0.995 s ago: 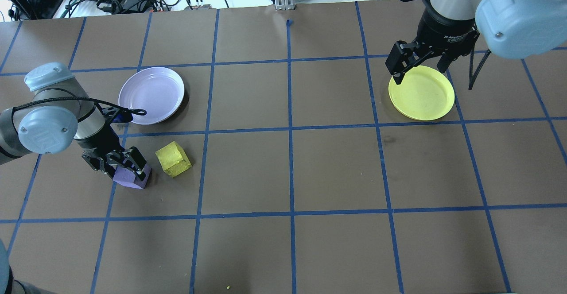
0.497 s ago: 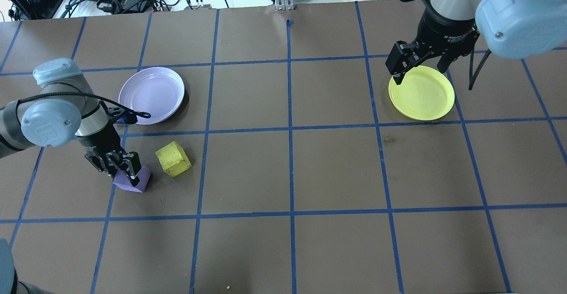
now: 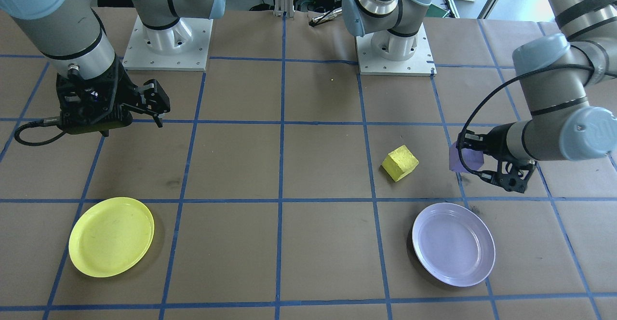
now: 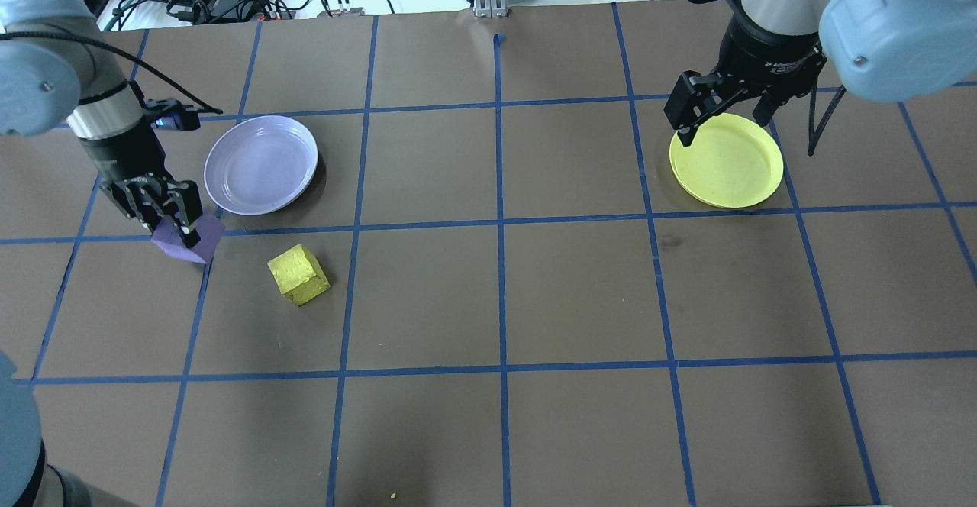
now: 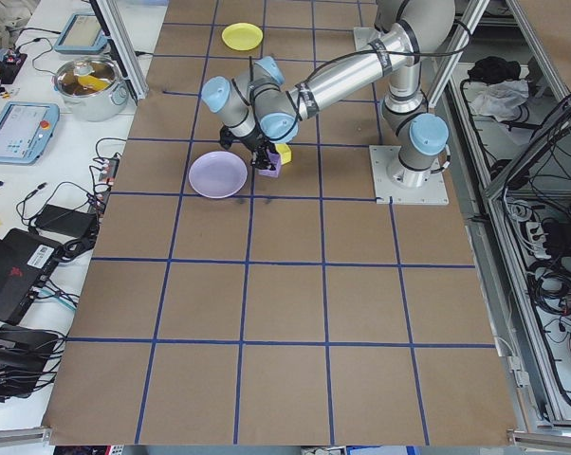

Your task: Sort blocks by color into plates

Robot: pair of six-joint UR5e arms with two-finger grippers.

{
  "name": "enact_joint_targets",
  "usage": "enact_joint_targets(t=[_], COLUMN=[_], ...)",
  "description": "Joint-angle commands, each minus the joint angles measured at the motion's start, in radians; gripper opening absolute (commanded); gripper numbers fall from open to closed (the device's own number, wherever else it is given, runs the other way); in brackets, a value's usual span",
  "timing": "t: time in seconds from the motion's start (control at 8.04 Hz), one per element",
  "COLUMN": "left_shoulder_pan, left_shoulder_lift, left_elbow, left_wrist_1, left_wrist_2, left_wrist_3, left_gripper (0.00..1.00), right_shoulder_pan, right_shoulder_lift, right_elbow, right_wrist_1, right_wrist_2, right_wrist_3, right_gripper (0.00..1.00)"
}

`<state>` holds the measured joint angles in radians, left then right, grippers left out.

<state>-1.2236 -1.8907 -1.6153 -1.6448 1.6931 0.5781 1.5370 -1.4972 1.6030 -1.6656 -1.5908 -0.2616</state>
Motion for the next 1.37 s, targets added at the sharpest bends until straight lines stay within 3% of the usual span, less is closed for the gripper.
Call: enact_joint_targets(t=[0.0, 0.25, 0.62, 0.99, 1.24], left_shoulder_pan=[-0.058, -0.069, -0.068, -0.063, -0.063], left_shoulder_lift=[-0.131, -0.241, -0.277, -0.28, -0.283], left_elbow=[0.284, 0.412, 0.416, 0.404, 0.344], left_wrist_1=[-0.033, -0.01, 0.133, 0.14, 0.149], left_wrist_2=[-0.035, -0.123, -0.118, -0.124, -0.127], left_wrist_3=[-0.006, -0.018, -0.024, -0.026, -0.055], left_gripper=[0.0, 0.0, 0.03, 0.03, 0.04], right_shoulder_pan=[0.0, -0.006, -0.006, -0.006, -0.006], right_shoulder_lift=[0.0, 0.002, 0.002, 0.002, 0.002], right_elbow=[0.0, 0.0, -0.002, -0.002, -0.002], right_wrist_1=[-0.003, -0.006, -0.008, -0.008, -0.01], right_wrist_2=[0.0, -0.001, -0.001, 0.002, 0.003], right_wrist_3=[-0.002, -0.01, -0.01, -0.008, -0.007], right_gripper=[1.0, 1.0, 1.0, 1.0, 1.0])
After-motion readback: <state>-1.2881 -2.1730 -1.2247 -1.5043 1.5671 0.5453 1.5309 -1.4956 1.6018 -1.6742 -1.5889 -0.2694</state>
